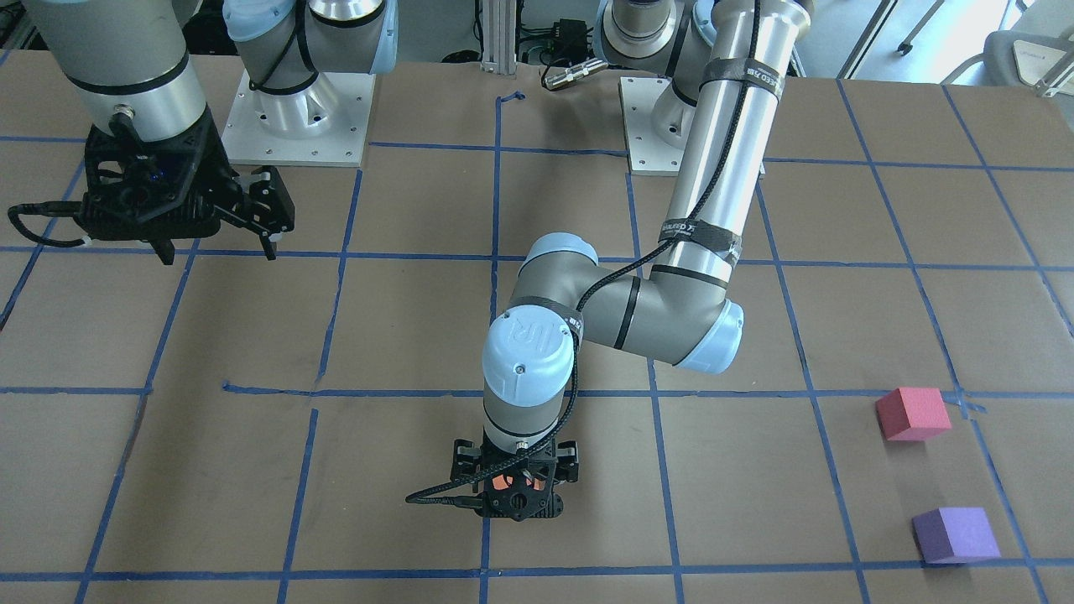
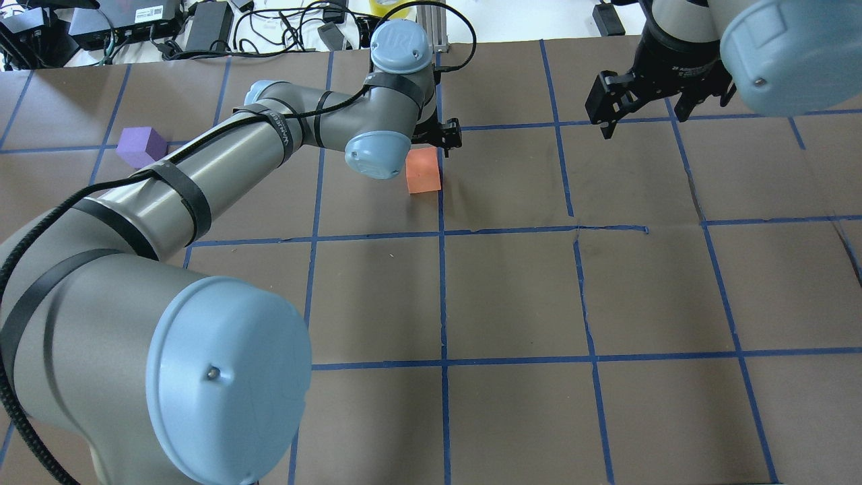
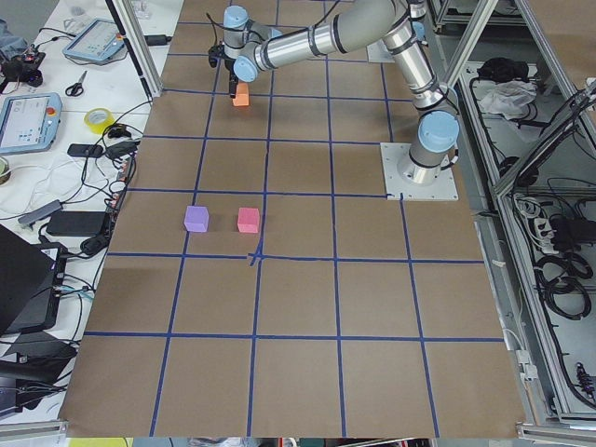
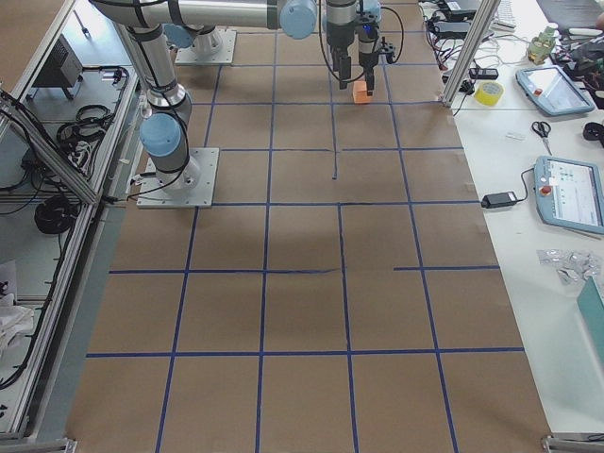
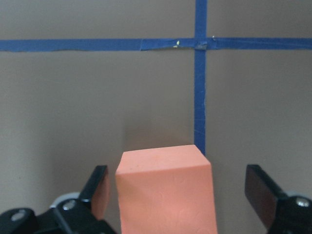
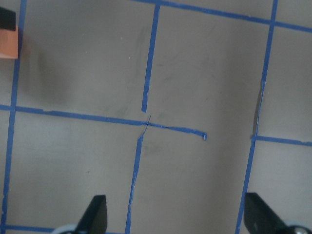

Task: Arrange blocks in a line
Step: 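Lower the left gripper onto the orange cube and close it while the right gripper withdraws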

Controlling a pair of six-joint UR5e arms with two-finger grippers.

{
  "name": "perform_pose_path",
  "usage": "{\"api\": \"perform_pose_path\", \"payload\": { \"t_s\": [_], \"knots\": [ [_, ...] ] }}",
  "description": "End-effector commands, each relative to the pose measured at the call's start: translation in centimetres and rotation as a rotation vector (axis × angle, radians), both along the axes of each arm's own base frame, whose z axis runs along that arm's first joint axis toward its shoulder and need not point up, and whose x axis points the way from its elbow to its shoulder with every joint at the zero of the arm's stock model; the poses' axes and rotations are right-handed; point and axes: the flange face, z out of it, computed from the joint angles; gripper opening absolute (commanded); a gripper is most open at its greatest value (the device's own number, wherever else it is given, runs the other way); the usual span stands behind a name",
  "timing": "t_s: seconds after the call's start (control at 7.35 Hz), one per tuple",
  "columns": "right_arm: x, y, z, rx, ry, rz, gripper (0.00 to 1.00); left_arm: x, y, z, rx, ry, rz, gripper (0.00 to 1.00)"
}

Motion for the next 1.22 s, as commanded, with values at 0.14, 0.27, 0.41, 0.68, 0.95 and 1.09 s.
{"api": "perform_pose_path", "payload": {
  "t_s": [0.14, 0.27, 0.41, 0.68, 0.95, 1.09],
  "knots": [
    [1.2, 2.3, 0.9, 0.032, -0.107, 0.006, 1.0, 0.2, 0.4, -1.1, 0.018, -0.015, 0.02, 0.93],
    [1.1, 2.3, 0.9, 0.034, -0.107, 0.003, 1.0, 0.3, 0.9, -1.2, 0.031, -0.011, 0.022, 0.73],
    [1.0, 2.3, 0.9, 0.034, -0.105, 0.003, 1.0, 0.4, 1.2, -1.8, 0.045, -0.01, 0.035, 0.46],
    [1.1, 2.3, 0.7, 0.037, -0.104, 0.002, 1.0, 0.9, 0.9, -0.2, 0.041, 0.048, 0.054, 0.28],
    [1.0, 2.6, 0.3, 0.067, -0.101, -0.003, 1.0, 9.9, -2.2, 3.3, 0.082, 0.129, 0.179, 0.27],
    [1.0, 2.7, 0.5, 0.069, -0.1, -0.022, 1.0, 16.1, -3.4, 5.4, 0.081, 0.134, 0.254, 0.26]
  ]
}}
